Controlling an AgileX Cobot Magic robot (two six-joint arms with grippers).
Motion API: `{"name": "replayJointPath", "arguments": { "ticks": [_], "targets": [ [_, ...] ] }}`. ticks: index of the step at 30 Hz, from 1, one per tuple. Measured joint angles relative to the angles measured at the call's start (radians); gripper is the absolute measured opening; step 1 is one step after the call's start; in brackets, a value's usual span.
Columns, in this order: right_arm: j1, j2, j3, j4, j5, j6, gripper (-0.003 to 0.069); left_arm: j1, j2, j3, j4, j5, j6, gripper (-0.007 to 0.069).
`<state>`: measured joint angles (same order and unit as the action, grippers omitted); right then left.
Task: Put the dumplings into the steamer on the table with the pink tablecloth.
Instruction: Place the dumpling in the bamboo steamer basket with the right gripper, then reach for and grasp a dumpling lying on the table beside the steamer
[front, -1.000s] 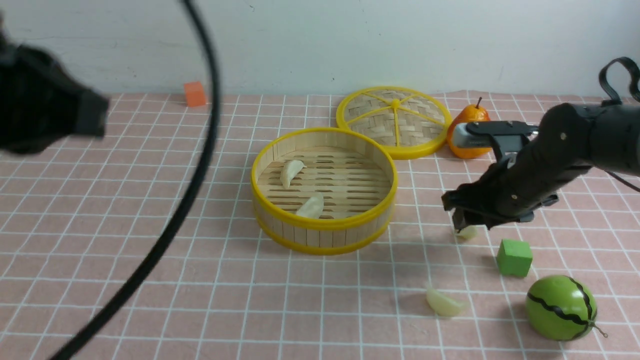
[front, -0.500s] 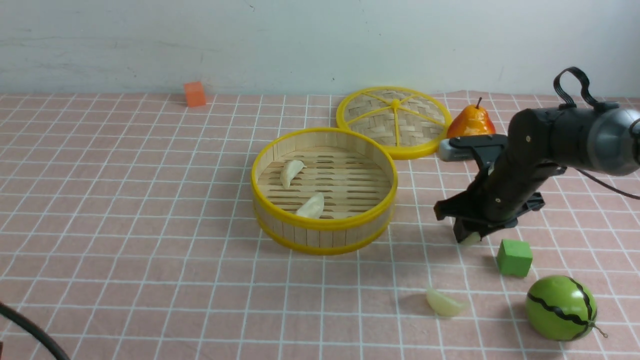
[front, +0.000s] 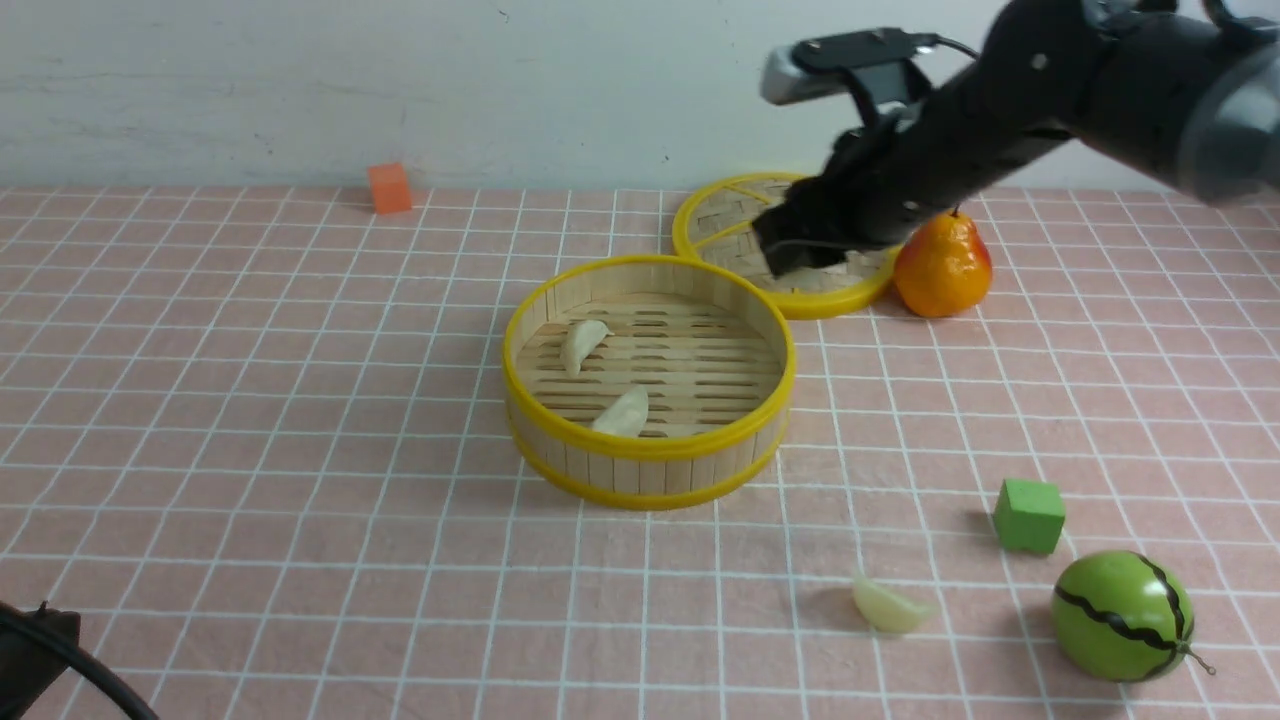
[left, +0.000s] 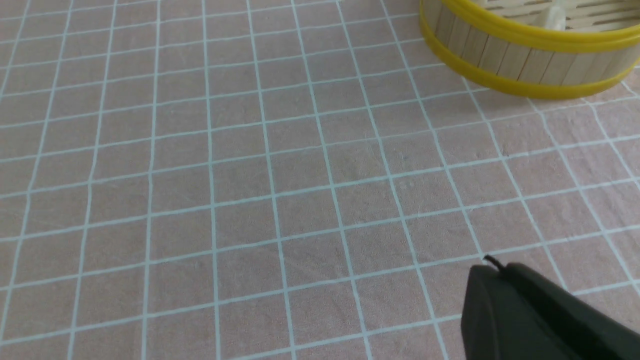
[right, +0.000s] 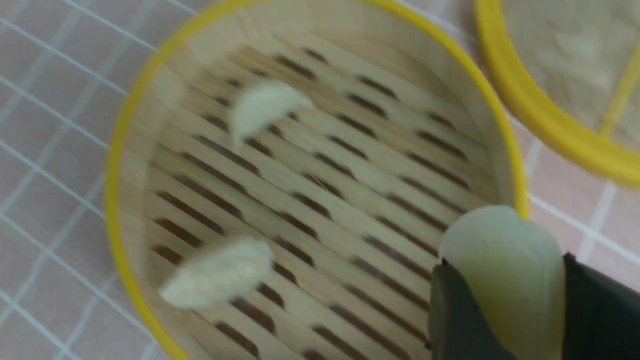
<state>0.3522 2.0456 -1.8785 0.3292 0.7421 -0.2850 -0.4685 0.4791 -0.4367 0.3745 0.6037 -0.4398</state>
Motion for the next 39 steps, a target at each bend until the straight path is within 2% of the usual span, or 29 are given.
{"name": "replayJointPath", "arguments": {
  "ticks": [7,11,14,17,21,25,28,34,39],
  "targets": [
    [0.029,0.297,-0.217,0.002,-0.039,-0.071,0.0251,0.000,0.001,0.000,0.000,-0.002,-0.001,-0.0013],
    [0.028,0.352,-0.255,0.001,-0.056,-0.074,0.0275,0.000,0.001,0.001,0.000,-0.002,-0.001,-0.0013],
    [0.028,0.357,-0.264,0.001,-0.054,-0.074,0.0401,0.000,0.002,0.004,0.000,0.001,-0.001,-0.0013],
    [0.021,0.310,-0.265,0.001,0.052,-0.074,0.0553,0.000,0.002,0.004,-0.001,0.024,-0.001,-0.0013],
    [0.000,0.185,-0.265,0.017,0.233,-0.074,0.0631,0.000,0.002,0.004,-0.004,0.061,-0.001,-0.0013],
    [-0.014,0.032,-0.233,0.014,0.384,-0.060,0.0625,0.000,0.002,0.004,-0.004,0.064,-0.001,-0.0013],
    [-0.009,-0.045,-0.083,-0.008,0.469,-0.019,0.0579,0.000,0.002,0.004,-0.004,0.052,-0.001,-0.0013],
    [0.044,-0.028,0.228,-0.086,0.481,-0.004,0.0510,0.000,0.002,0.004,-0.004,0.004,-0.002,-0.0013],
    [0.085,-0.027,0.343,-0.139,0.433,-0.045,0.0448,0.000,0.002,0.005,-0.003,0.001,-0.001,-0.0013]
  ]
}}
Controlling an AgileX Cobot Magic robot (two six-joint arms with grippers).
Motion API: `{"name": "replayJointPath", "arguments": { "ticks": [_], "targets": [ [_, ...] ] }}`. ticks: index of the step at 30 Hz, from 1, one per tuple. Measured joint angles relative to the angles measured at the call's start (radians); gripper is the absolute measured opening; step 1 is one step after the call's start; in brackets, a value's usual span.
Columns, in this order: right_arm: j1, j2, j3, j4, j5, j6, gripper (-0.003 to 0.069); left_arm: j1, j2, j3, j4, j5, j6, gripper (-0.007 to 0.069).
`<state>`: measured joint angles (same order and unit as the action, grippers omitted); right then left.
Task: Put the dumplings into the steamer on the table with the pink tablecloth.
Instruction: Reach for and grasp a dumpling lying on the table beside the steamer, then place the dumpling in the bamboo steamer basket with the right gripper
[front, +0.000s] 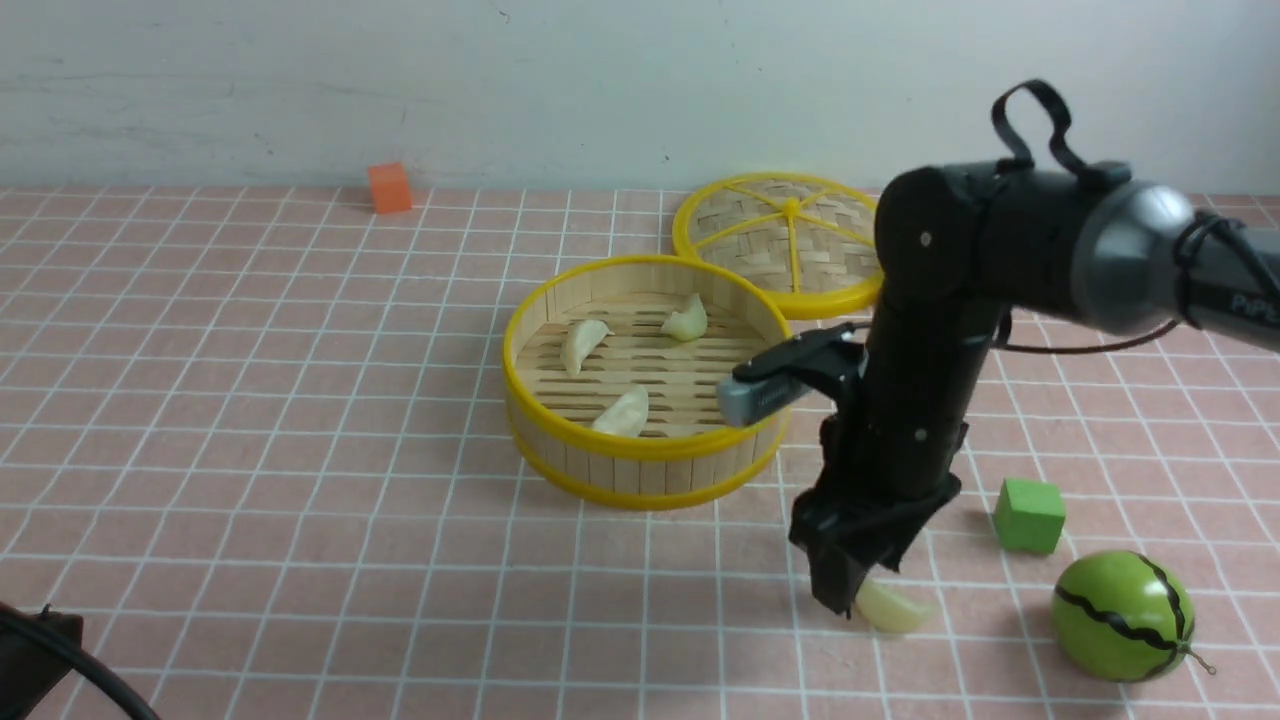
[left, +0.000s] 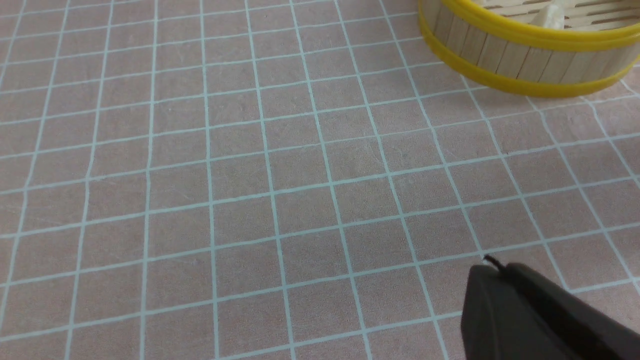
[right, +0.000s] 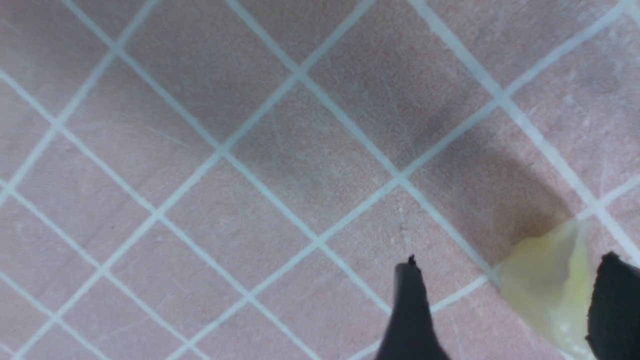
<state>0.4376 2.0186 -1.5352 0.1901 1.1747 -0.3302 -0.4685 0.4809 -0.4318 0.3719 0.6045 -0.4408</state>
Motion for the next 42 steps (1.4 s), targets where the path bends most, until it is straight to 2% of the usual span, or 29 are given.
{"name": "replayJointPath", "arguments": {
  "ticks": [7,8,10,17,22,28,32,34,37,39,41,42],
  "targets": [
    [0.001,0.039,0.036,-0.057,-0.041,-0.003,0.0356,0.000,0.000,0.001,0.000,0.000,-0.001,-0.0013],
    [0.001,0.051,0.040,-0.061,-0.043,-0.004,0.0306,0.000,0.000,0.002,0.000,0.000,-0.001,-0.0013],
    [0.001,0.053,0.039,-0.063,-0.042,-0.006,0.0258,0.000,0.000,0.002,0.000,0.000,-0.002,-0.0013],
    [0.001,0.055,-0.081,-0.053,0.033,-0.007,0.0253,0.000,0.000,0.002,0.001,0.000,-0.002,-0.0012],
    [0.001,0.055,-0.360,0.010,0.029,-0.010,0.0253,0.000,0.000,0.002,0.001,-0.009,-0.002,-0.0012],
    [0.001,0.103,-0.468,0.021,-0.218,-0.014,0.0251,0.000,0.000,0.002,0.001,-0.016,-0.002,-0.0008],
    [0.001,0.192,-0.468,0.031,-0.292,-0.015,0.0251,0.000,0.000,0.002,0.001,-0.016,-0.002,-0.0004],
    [0.002,0.237,-0.466,0.002,-0.307,-0.013,0.0283,0.000,0.000,0.002,0.001,-0.016,-0.002,-0.0002],
    [0.002,0.255,-0.465,-0.038,-0.324,0.015,0.0400,0.000,0.000,0.002,0.001,-0.016,-0.002,-0.0001],
    [0.002,0.245,-0.472,-0.053,-0.317,0.035,0.0503,0.000,0.000,0.002,0.001,-0.016,-0.002,0.0000],
    [0.002,0.219,-0.504,-0.063,-0.252,0.057,0.0596,0.000,0.000,0.002,0.001,-0.016,-0.002,0.0000],
    [0.002,0.203,-0.516,-0.067,-0.211,0.064,0.0610,0.000,0.000,0.002,0.001,-0.016,-0.002,0.0000]
  ]
}}
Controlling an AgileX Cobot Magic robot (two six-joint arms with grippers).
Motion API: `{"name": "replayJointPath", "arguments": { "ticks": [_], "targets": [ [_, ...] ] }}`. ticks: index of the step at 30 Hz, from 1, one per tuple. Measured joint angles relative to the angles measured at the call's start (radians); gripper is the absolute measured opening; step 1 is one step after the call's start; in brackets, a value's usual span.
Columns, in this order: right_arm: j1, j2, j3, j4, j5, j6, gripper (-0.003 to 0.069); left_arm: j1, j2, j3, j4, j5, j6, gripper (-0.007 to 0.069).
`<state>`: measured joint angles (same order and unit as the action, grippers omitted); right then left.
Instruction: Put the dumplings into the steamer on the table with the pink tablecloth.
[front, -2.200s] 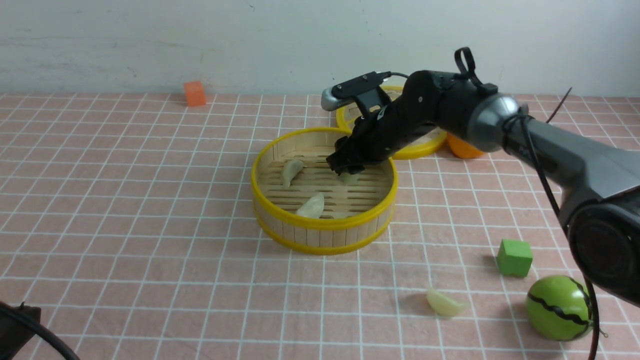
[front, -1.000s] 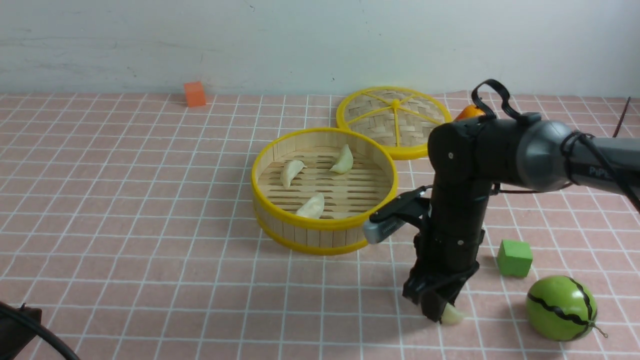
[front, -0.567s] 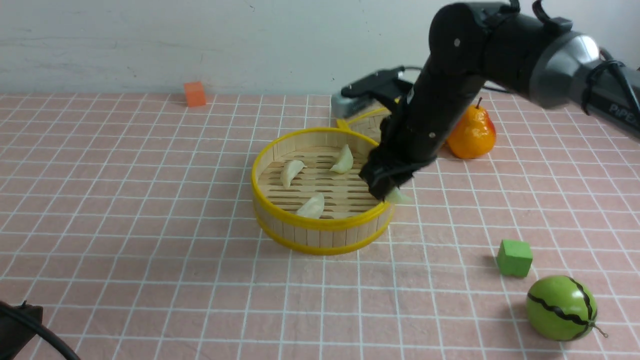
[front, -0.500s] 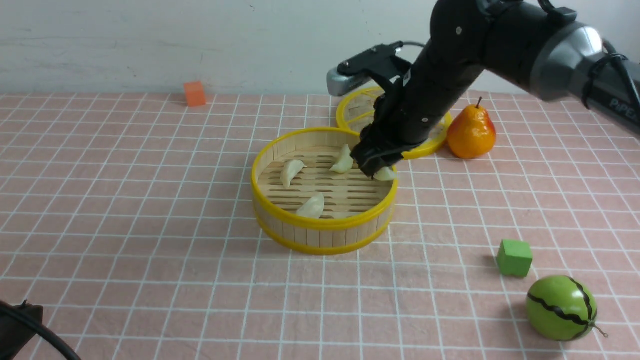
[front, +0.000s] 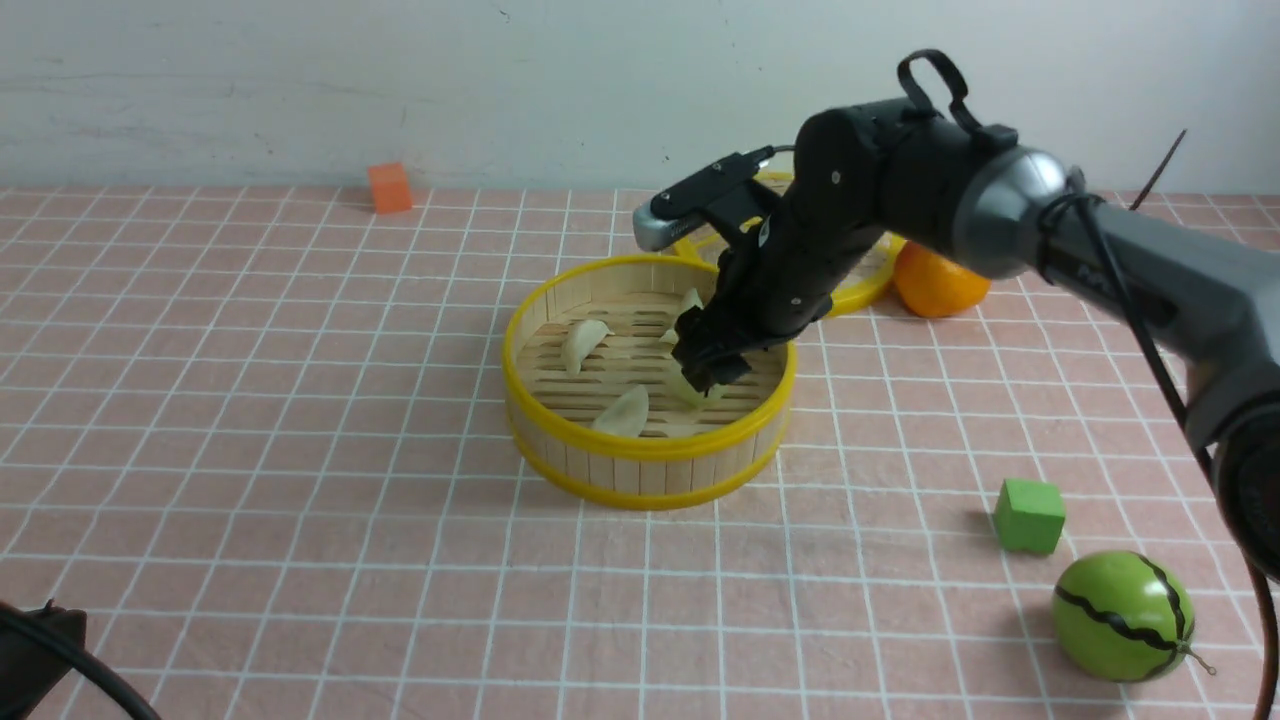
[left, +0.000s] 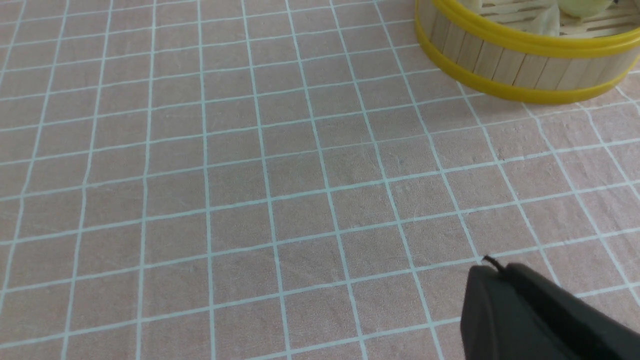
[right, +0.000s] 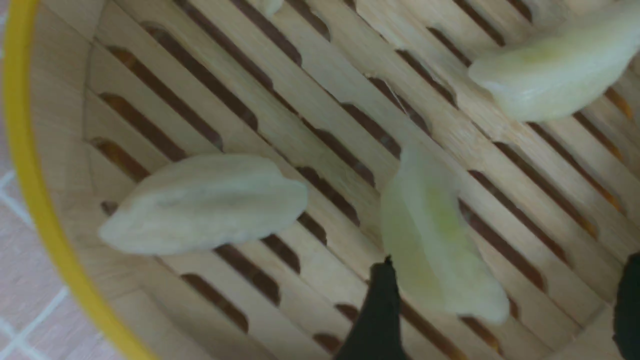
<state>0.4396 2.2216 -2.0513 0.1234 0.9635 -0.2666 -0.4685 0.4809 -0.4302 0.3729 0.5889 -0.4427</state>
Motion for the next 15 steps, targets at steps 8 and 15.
{"name": "replayJointPath", "arguments": {
  "ticks": [8,15],
  "targets": [
    [0.000,-0.318,-0.182,-0.032,0.273,0.104,0.0454,0.000,0.000,0.000,0.001,0.016,0.000,0.0006],
    [0.000,-0.690,-0.037,-0.067,0.289,0.133,0.0075,0.000,0.000,0.000,0.000,0.019,0.000,0.0016]
  ]
}}
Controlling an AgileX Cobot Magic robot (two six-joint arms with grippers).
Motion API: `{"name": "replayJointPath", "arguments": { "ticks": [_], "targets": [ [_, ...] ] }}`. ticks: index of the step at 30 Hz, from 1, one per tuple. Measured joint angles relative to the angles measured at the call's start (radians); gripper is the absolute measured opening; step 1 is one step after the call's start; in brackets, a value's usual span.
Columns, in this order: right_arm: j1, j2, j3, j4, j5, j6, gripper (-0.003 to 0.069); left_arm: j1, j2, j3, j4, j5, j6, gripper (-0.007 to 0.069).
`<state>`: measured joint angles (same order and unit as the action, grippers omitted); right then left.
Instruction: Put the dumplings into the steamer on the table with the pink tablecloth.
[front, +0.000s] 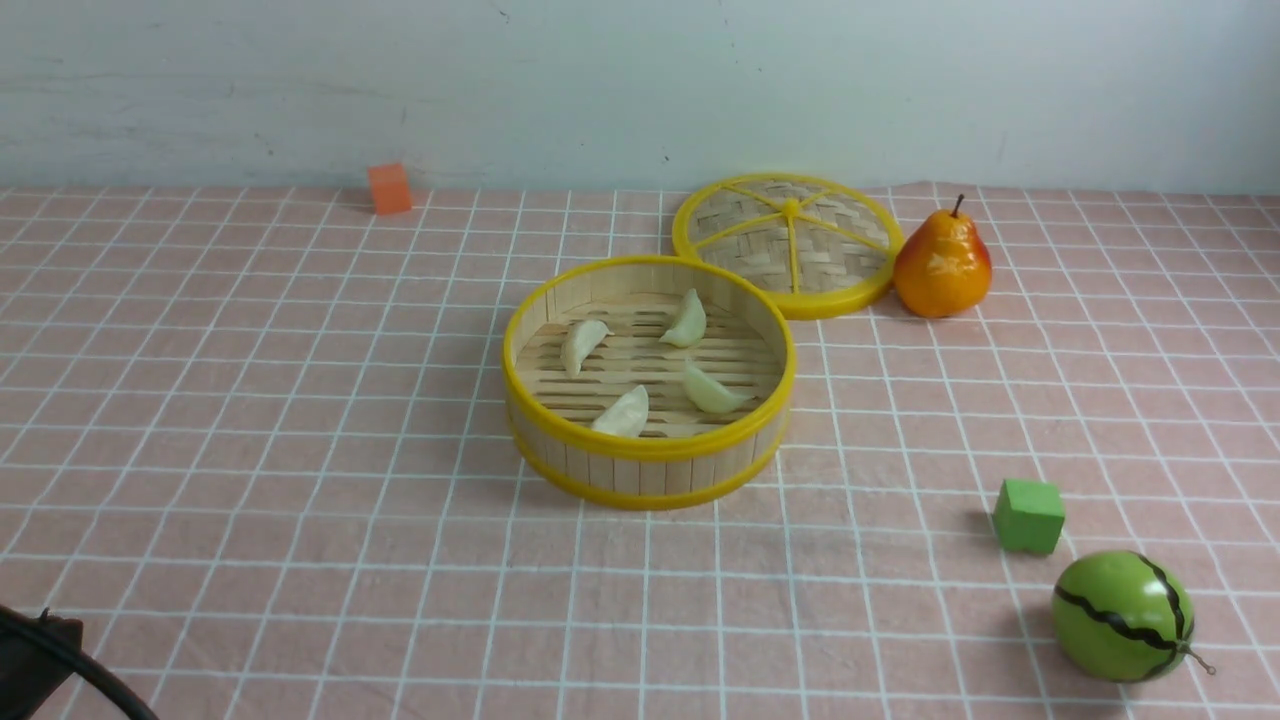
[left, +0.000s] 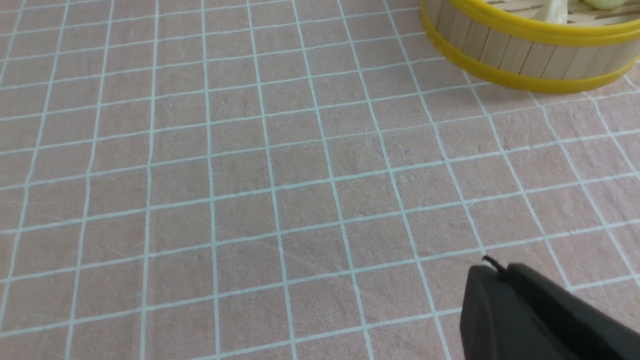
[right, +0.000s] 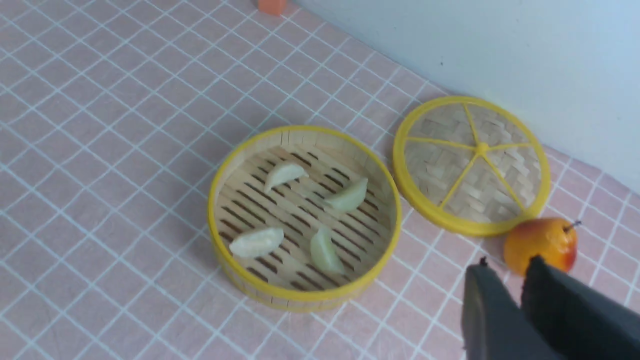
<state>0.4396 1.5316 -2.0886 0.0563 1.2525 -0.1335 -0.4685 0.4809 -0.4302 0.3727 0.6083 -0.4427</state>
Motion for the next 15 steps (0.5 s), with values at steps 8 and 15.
{"name": "replayJointPath", "arguments": {
  "ticks": [8,15],
  "targets": [
    [0.000,-0.395,0.614,0.014,-0.011,0.038,-0.0019,0.000,0.000,0.000,-0.001,0.002,0.000,0.0020],
    [0.000,-0.751,1.188,0.021,-0.364,0.047,-0.0018,0.000,0.000,0.000,-0.001,0.003,0.000,0.0029]
  ]
}}
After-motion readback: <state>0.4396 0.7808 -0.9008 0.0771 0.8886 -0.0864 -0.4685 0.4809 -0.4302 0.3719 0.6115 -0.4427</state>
